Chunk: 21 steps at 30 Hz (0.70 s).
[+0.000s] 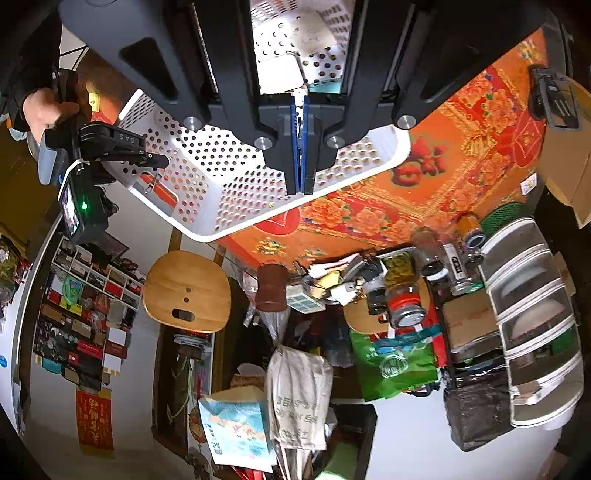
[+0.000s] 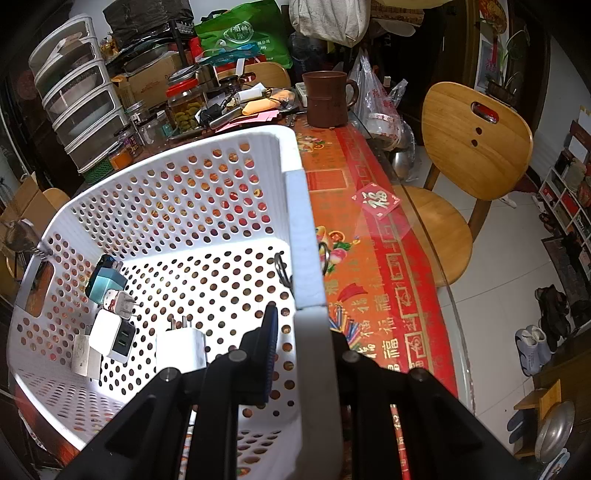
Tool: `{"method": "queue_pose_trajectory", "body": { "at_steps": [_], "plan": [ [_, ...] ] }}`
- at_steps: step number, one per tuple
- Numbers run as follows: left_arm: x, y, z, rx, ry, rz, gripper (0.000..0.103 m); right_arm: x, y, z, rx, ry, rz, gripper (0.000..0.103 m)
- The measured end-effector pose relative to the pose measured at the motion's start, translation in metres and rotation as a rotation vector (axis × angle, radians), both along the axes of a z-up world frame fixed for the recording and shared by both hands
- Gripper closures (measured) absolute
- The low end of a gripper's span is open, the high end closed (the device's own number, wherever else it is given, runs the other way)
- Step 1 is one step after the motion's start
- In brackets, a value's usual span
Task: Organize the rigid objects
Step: 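Carry the keys over the basket and release them, then reach the left tool back to the table toward the metal rod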
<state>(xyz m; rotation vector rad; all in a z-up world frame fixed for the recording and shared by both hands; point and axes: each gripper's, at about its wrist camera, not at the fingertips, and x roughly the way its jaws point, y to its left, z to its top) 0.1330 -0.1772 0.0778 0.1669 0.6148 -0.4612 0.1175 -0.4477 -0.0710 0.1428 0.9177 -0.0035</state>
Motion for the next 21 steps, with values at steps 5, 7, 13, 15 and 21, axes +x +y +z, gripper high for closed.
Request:
{"method": "queue_pose_trajectory", "body": {
  "at_steps": [5,7,13,15,21],
  "plan": [
    [0.009,-0.022,-0.016,0.017,0.023,-0.029,0.102,0.000,0.001,0.000,-0.001,0.002,0.002,0.088],
    [0.013,-0.033,-0.024,0.028,0.035,-0.040,0.102,0.000,0.001,0.000,-0.001,0.002,0.003,0.088],
    [0.015,-0.056,-0.038,0.046,0.050,-0.066,0.102,-0.001,0.002,0.000,0.000,0.002,0.004,0.088],
    [0.017,-0.059,-0.040,0.050,0.056,-0.070,0.101,-0.001,0.001,0.000,0.001,0.002,0.004,0.088],
    [0.021,-0.056,-0.046,0.063,0.043,-0.042,0.028,-0.002,0.002,0.000,0.001,0.003,0.006,0.088]
  ]
}}
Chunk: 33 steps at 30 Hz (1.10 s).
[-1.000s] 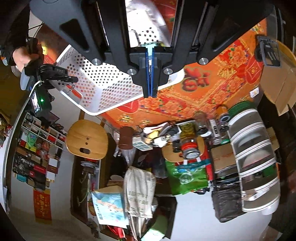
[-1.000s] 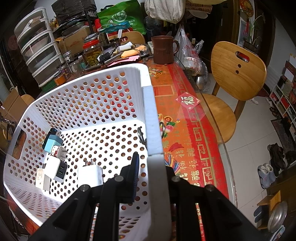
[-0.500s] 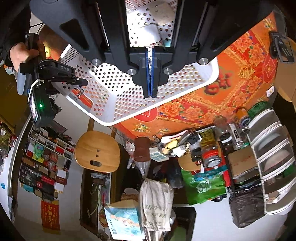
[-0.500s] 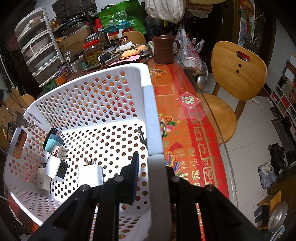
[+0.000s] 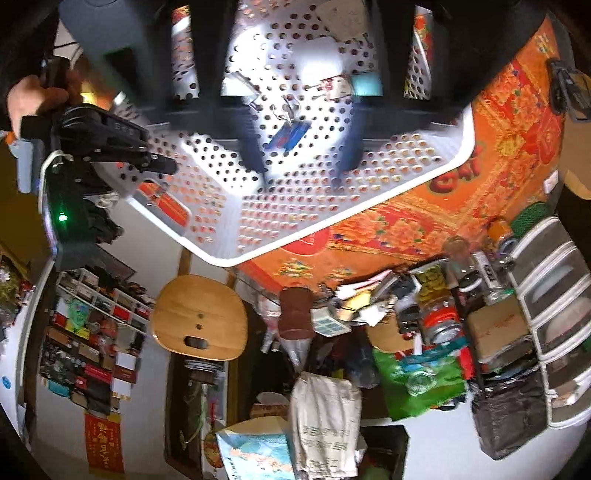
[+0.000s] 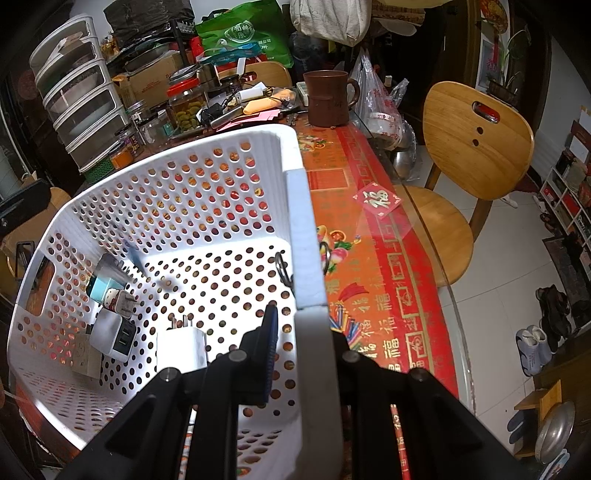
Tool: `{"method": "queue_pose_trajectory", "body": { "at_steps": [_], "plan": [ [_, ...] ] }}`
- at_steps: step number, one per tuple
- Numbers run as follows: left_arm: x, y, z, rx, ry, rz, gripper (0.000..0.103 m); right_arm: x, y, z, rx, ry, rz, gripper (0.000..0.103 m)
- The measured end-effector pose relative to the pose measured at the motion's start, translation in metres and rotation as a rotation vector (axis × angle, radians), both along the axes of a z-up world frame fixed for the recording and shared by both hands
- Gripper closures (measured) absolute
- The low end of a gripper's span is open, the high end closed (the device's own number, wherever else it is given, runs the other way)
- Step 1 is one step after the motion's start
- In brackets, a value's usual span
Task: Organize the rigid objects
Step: 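Reach the left tool back to the table toward the metal rod, then grasp the thin metal rod with the left tool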
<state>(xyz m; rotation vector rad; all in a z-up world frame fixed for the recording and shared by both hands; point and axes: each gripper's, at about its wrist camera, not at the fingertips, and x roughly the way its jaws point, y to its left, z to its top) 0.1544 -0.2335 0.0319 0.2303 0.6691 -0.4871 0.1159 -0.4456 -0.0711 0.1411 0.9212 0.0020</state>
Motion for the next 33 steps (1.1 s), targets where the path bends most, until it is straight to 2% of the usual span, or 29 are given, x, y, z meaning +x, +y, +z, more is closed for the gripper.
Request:
{"method": "queue_pose_trajectory", "body": {
  "at_steps": [2,3,13,17,21,24,26,28,29,30,33],
  "plan": [
    [-0.007,0.005,0.003,0.002,-0.068,0.014,0.004,0.000,0.000,0.000,0.000,0.001,0.000,0.088],
    [-0.008,0.008,0.005,-0.002,-0.078,0.014,0.002,0.000,0.000,0.000,0.002,0.001,0.000,0.088],
    [-0.002,0.051,0.007,0.025,-0.063,0.087,0.001,0.002,-0.002,0.002,-0.006,0.006,-0.004,0.088],
    [-0.005,0.099,0.012,0.016,-0.073,0.162,0.001,0.003,-0.003,0.002,-0.001,0.004,-0.003,0.088],
    [-0.003,0.170,0.001,0.032,-0.048,0.310,0.001,0.002,-0.005,0.001,0.001,0.006,-0.001,0.088],
    [0.006,0.228,-0.034,0.057,0.043,0.418,0.001,0.002,-0.006,0.001,0.000,0.006,0.000,0.088],
    [0.014,0.260,-0.069,0.044,0.155,0.482,0.001,0.001,-0.006,0.001,-0.001,0.005,-0.001,0.088],
    [0.019,0.274,-0.100,0.026,0.241,0.497,0.004,0.001,-0.007,0.001,0.000,0.005,-0.001,0.088],
    [0.022,0.279,-0.117,0.016,0.292,0.502,0.006,0.001,-0.007,0.001,0.002,0.004,0.000,0.088],
    [0.023,0.282,-0.128,0.007,0.325,0.504,0.013,0.001,-0.007,0.001,0.002,0.005,0.000,0.088],
    [0.025,0.277,-0.154,-0.016,0.398,0.516,0.028,0.002,-0.008,0.002,-0.003,0.009,0.000,0.088]
  ]
}}
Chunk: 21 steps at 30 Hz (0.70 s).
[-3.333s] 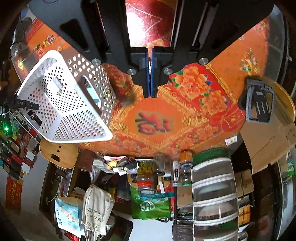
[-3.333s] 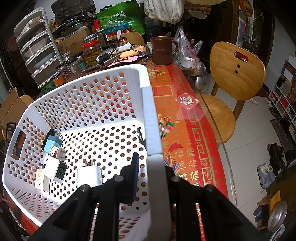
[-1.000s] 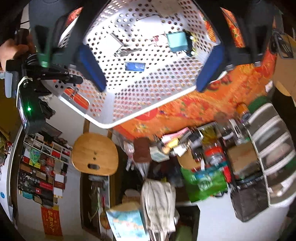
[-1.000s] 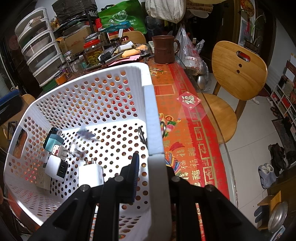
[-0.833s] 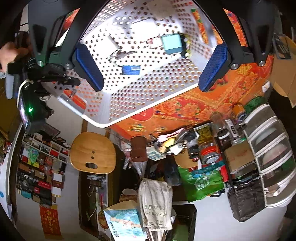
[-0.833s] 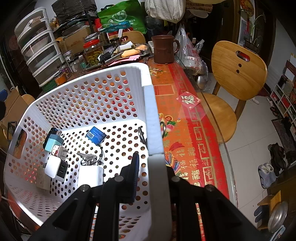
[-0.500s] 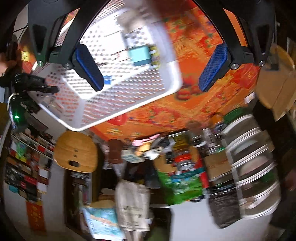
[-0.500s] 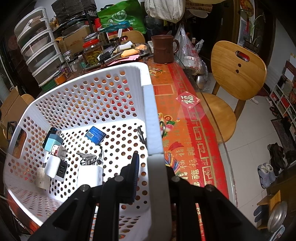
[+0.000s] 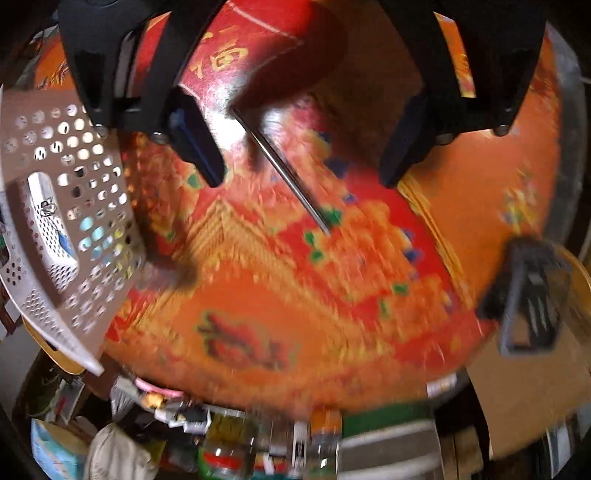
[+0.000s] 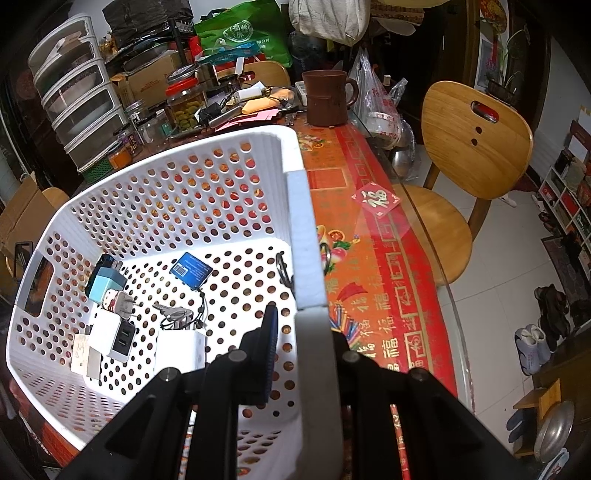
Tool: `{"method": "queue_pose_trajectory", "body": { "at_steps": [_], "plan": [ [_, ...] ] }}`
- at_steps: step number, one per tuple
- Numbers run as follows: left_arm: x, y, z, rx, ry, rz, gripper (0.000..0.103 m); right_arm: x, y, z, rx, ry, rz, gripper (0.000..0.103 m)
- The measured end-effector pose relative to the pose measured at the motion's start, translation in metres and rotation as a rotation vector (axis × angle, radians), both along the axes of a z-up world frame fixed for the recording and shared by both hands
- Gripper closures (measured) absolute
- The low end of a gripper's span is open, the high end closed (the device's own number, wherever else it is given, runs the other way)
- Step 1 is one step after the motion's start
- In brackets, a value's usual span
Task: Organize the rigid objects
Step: 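Grasp the thin metal rod with the left tool, then carry the metal rod into the basket and open the left tool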
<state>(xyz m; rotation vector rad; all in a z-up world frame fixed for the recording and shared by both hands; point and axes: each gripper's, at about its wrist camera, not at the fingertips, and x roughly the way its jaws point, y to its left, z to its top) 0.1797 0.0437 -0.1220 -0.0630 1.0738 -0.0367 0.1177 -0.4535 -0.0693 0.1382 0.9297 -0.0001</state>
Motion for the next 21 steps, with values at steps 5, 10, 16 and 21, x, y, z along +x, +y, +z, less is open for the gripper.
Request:
{"method": "queue_pose_trajectory", "body": {
  "at_steps": [5,10,16,21],
  "plan": [
    [0.006,-0.014,-0.020,0.035,0.025,0.013,0.062,0.001,0.000,0.001,-0.001,0.002,0.002,0.088],
    [0.011,-0.010,-0.018,-0.005,0.031,0.015,0.098,0.000,0.000,0.001,0.000,0.000,0.001,0.088],
    [0.012,-0.015,-0.005,0.022,-0.008,-0.009,0.098,0.000,0.000,0.001,-0.002,0.002,0.002,0.088],
    [0.007,-0.018,0.017,0.033,-0.057,-0.021,0.098,0.001,0.000,0.001,-0.002,0.002,0.002,0.088]
  ]
}}
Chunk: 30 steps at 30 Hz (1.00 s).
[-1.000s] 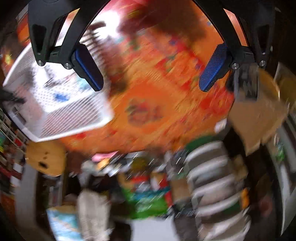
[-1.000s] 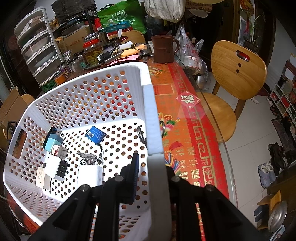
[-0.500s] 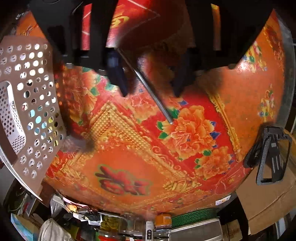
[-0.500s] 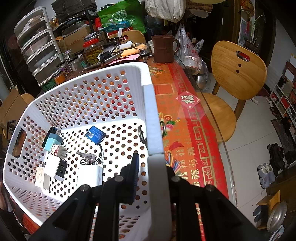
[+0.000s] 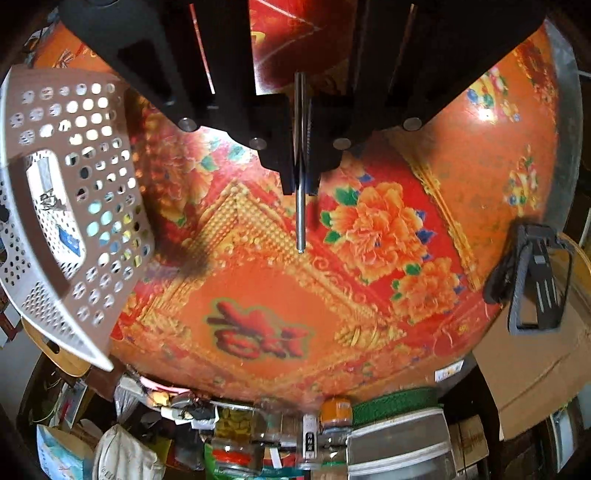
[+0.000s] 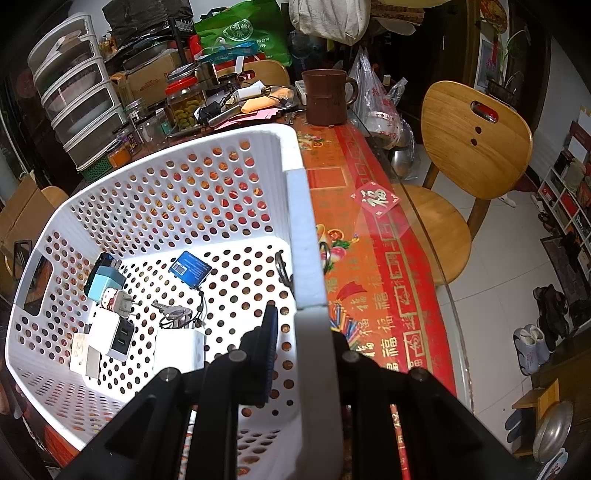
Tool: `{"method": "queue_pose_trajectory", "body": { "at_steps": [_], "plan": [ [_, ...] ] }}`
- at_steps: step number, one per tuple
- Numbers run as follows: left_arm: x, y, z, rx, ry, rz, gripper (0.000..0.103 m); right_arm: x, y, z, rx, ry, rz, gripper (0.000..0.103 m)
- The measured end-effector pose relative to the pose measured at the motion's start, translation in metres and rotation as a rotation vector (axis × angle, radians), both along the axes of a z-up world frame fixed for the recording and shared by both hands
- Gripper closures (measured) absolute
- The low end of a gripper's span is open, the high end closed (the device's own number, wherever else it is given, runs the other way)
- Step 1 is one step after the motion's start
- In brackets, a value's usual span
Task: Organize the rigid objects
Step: 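Carry the metal rod into the basket and open the left tool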
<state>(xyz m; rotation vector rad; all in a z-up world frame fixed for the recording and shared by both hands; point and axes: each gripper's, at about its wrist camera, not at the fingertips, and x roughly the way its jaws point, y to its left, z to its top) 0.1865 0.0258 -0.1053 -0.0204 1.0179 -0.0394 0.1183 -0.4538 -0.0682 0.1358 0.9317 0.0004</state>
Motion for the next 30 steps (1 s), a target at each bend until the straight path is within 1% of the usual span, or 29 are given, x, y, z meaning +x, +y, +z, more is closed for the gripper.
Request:
{"method": "queue_pose_trajectory", "body": {
  "at_steps": [8,14,17,22,25,28,30],
  "plan": [
    [-0.002,0.008,0.041,0.018,-0.063,0.013,0.098,0.000,0.000,0.000,0.001,-0.001,0.001,0.088],
    [-0.004,-0.001,0.081,0.047,-0.126,-0.013,0.098,0.000,0.001,0.000,0.001,0.000,0.001,0.088],
    [-0.004,-0.014,0.102,0.072,-0.160,-0.044,0.098,0.000,0.000,0.000,0.000,0.000,0.001,0.088],
    [-0.005,-0.044,0.133,0.088,-0.205,-0.090,0.098,0.000,0.000,0.000,0.001,-0.001,0.000,0.088],
    [-0.007,-0.068,0.147,0.107,-0.226,-0.128,0.098,0.000,0.001,0.000,0.001,0.000,0.001,0.088],
    [-0.010,-0.099,0.160,0.129,-0.248,-0.188,0.098,0.000,0.000,0.000,0.000,0.000,0.002,0.088],
    [-0.011,-0.117,0.163,0.139,-0.261,-0.227,0.098,0.000,0.001,0.000,0.000,0.001,0.003,0.088]
  ]
}}
